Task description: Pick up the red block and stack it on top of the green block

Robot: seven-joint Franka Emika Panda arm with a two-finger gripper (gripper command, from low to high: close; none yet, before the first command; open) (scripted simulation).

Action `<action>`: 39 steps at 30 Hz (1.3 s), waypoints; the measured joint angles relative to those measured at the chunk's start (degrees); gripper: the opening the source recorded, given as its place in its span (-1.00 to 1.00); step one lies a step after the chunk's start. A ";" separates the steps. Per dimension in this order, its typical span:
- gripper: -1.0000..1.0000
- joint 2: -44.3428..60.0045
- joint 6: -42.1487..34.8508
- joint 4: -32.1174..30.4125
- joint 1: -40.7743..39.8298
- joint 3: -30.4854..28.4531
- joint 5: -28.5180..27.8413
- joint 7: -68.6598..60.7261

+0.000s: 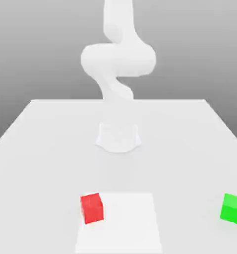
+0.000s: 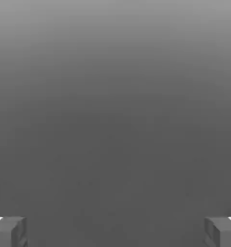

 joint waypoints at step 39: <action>-1.00 49.69 30.63 -21.70 -6.77 -2.64 4.52 -29.78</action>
